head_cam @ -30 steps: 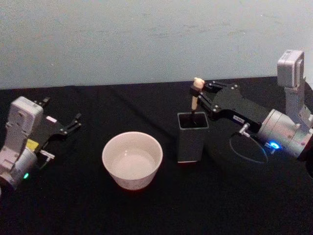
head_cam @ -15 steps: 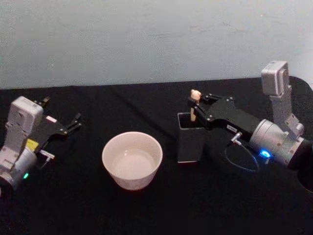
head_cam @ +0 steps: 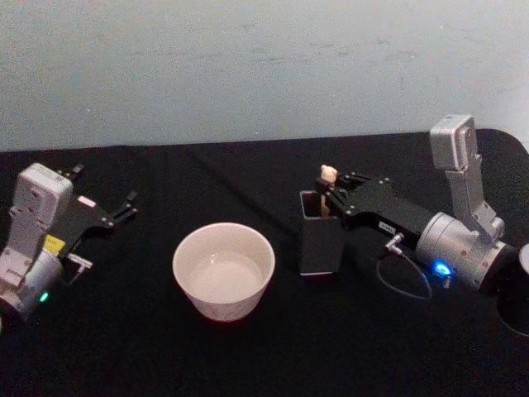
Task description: Pick up the stirring spoon with one hand, stir inside the cup, then place it back in its original position.
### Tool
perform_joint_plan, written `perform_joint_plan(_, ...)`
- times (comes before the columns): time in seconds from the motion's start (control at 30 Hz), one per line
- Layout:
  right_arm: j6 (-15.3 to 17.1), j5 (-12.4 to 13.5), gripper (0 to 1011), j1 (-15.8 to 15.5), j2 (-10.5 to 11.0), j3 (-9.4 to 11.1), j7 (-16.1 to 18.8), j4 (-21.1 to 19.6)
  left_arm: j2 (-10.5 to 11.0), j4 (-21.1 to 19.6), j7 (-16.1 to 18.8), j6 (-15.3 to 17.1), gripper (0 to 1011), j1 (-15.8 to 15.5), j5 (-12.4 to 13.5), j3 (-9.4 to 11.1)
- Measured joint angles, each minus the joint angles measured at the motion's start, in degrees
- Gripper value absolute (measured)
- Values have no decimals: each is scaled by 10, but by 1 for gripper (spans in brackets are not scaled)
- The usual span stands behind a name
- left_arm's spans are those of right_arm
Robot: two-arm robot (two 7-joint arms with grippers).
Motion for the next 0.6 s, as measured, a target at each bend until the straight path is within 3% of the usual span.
perform_joint_plan(0.6,6,-7,210,-2,-2,-2,-1,3,0,0,0,0,1001,0,0,0)
